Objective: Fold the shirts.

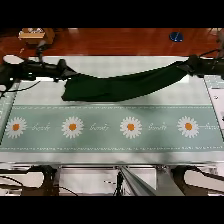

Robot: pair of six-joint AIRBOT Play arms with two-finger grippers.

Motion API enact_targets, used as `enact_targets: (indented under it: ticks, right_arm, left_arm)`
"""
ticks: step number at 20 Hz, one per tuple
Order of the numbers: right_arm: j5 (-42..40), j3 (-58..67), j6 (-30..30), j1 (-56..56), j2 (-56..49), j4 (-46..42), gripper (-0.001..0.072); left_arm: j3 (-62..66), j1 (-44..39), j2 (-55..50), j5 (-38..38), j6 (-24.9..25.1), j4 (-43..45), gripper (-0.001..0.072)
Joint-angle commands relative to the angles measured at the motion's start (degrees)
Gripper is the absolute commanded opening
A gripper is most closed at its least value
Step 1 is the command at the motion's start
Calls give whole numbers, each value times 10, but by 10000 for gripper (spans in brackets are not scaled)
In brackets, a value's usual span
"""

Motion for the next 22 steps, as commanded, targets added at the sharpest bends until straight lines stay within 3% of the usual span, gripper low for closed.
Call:
enact_targets:
  ticks: [1,11,15,22]
  right_arm:
    - [54,3,41,0,76,-46,19]
    - [145,3,141,0,237,-120,19]
    - [168,3,160,0,261,-123,19]
    - [184,3,170,0,278,-126,18]
  left_arm:
    - [0,-78,-8,28,5,-19,29]
    - [0,-287,-25,199,-5,-20,28]
    - [0,-349,-70,217,-23,-29,28]
    - [0,-424,-168,222,-4,-202,28]
